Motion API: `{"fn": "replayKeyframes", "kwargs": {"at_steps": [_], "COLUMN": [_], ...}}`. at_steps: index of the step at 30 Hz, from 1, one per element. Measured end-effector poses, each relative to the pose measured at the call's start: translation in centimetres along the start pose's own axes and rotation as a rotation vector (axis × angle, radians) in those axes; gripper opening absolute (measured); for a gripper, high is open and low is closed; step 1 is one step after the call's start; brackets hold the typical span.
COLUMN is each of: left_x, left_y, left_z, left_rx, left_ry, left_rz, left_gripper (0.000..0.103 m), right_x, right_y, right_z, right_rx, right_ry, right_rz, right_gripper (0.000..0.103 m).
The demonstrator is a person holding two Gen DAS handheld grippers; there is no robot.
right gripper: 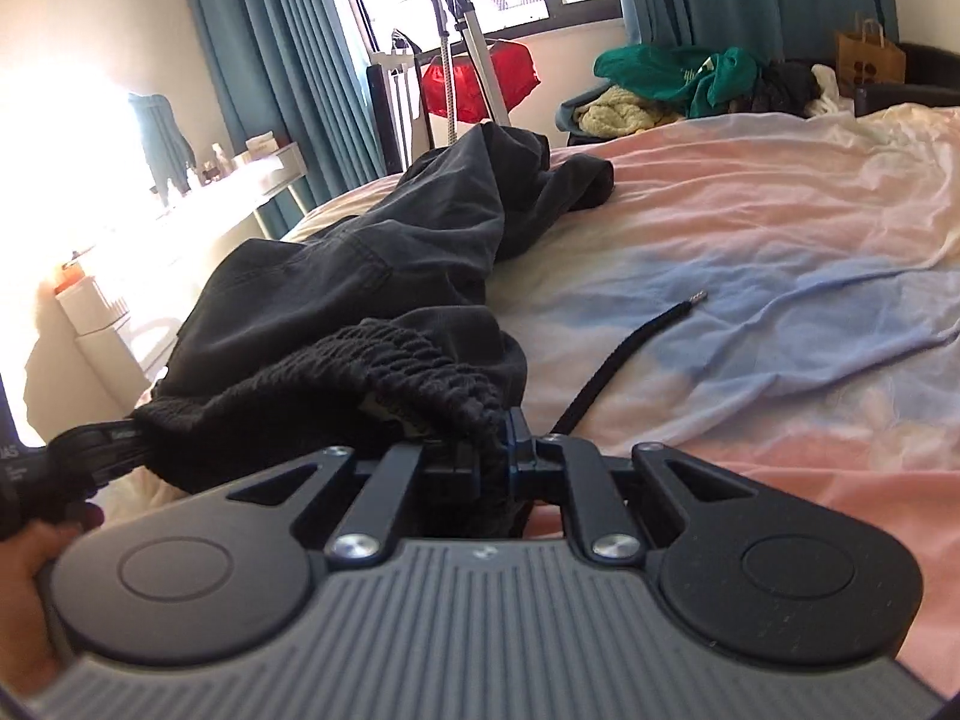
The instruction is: Fold clothes
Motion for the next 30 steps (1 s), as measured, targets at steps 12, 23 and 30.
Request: {"fn": "replayKeyframes", "kwargs": {"at_steps": [12, 23, 30], "left_x": [1.0, -14.2, -15.5], "left_y": [7.4, 21.4, 25.0], "left_z": [-23.1, -23.7, -18.7], "left_rx": [-0.037, 0.017, 0.033], "left_ry": [-0.222, -0.006, 0.065], "left_rz": [-0.108, -0.316, -0.292], "left_gripper": [0.008, 0.009, 0.03], "right_x": [-0.3, -12.6, -13.5], "right_y": [16.5, 29.5, 29.2], "right_z": [1.5, 4.6, 4.3], "right_rx": [0.043, 0.022, 0.075], "right_ry": [0.108, 0.262, 0.301], "right_rz": [-0.46, -0.554, -0.582], "right_gripper": [0.011, 0.013, 0.024]}}
Point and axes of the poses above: each gripper's, at about its wrist camera, not at the fingertips, and x roughly against the way its jaws point, y to its left, z to its underside, the point moved 2 cm from there along -x, roughly the way its jaws point, and after that the axes turned 7 degrees about z, right-handed, at the moved point
